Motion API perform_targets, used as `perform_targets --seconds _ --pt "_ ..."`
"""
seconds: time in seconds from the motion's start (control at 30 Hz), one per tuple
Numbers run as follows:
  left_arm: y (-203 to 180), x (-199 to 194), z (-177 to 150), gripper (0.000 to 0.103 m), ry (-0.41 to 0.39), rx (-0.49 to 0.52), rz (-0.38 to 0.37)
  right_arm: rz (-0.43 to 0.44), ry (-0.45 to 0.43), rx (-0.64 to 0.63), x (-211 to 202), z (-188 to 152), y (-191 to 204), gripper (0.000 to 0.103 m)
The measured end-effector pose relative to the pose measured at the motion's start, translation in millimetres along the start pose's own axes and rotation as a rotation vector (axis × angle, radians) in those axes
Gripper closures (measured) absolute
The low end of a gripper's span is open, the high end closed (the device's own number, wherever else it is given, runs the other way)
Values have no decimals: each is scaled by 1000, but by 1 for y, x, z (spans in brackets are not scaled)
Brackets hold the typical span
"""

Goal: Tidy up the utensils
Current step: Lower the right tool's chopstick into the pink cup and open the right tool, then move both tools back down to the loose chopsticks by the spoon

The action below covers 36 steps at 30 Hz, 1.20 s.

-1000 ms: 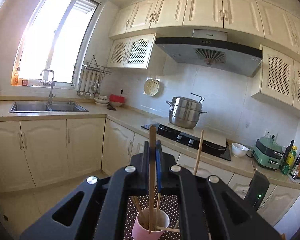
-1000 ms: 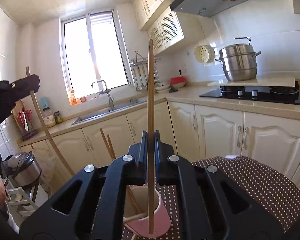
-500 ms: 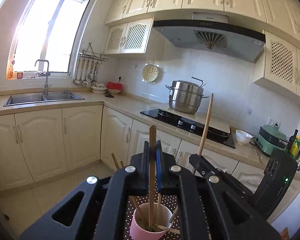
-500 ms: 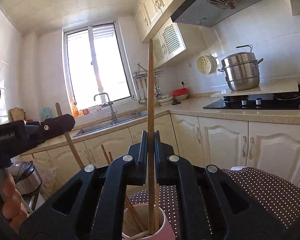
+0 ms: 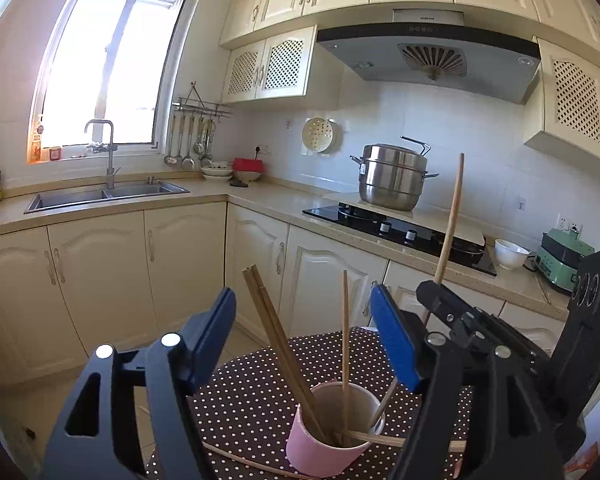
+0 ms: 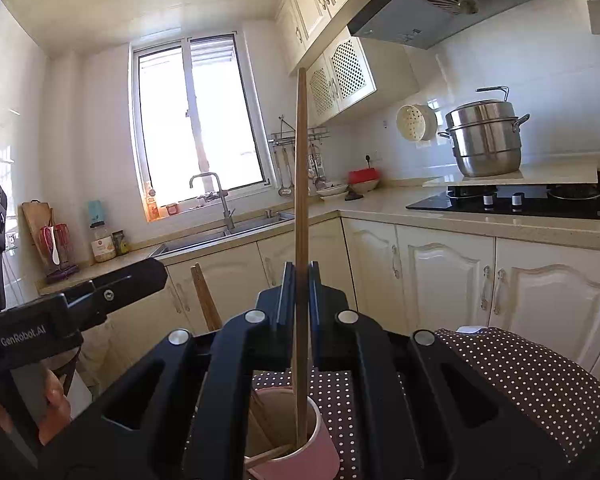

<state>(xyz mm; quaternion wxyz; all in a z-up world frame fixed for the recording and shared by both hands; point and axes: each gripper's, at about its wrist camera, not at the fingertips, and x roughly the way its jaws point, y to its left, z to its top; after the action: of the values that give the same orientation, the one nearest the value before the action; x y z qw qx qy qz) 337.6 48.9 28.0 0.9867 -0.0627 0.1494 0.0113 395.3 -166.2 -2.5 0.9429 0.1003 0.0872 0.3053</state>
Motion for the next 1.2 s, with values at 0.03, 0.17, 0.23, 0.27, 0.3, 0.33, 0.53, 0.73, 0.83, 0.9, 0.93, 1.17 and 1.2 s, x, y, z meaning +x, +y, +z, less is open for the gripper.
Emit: perform_targets --seconds 0.03,0.17,0.23,0.27,0.3,0.33,0.53,0.73,0.83,0.9,0.93,1.17,1.2 --pt "1 -1 -2 33 2 3 7 1 5 1 0 0 0 96" --pt "5 -3 -5 33 20 -4 16 -11 16 -3 -1 1 -1 96" --pt "6 -5 -5 33 22 -7 18 -18 22 -4 -1 1 0 96" --pt "7 -7 -4 33 20 -7 19 -20 28 -3 -1 2 0 96" --pt "7 -9 -3 33 18 -7 19 -21 32 -3 -1 2 1 96" --pt "7 -10 -2 33 16 -3 19 -23 33 -5 -1 2 2 96" --pt "5 -21 1 32 6 8 29 -32 46 -28 -5 5 9 96" --pt "5 -32 2 32 4 17 33 -40 54 -32 -8 10 11 95" --pt "5 -38 4 32 -1 22 40 -42 51 -33 -13 13 14 86" --pt "6 -43 5 32 -6 24 48 -43 41 -32 -17 16 15 73" --pt "6 -46 6 32 -10 25 51 -44 36 -33 -20 17 16 72" --pt "7 -73 8 28 -40 29 62 -57 -2 -27 -45 30 22 53" --pt "6 -78 8 27 -46 32 66 -64 -3 -35 -51 32 24 53"
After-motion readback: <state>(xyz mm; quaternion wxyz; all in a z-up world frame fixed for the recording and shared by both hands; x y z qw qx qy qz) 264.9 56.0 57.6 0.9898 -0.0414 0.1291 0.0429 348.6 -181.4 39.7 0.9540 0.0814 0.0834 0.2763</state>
